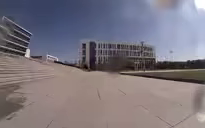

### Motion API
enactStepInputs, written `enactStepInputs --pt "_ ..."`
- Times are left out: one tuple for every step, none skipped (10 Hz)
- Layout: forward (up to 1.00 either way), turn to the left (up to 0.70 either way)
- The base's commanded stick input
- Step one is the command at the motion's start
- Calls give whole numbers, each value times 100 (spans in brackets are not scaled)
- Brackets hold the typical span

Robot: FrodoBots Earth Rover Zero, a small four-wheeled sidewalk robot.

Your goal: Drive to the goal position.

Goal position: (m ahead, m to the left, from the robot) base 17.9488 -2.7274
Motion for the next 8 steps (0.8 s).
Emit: enactStepInputs --pt "70 0" --pt "70 0" --pt "70 0" --pt "70 0" --pt "70 0" --pt "70 0" --pt "70 0" --pt "70 0"
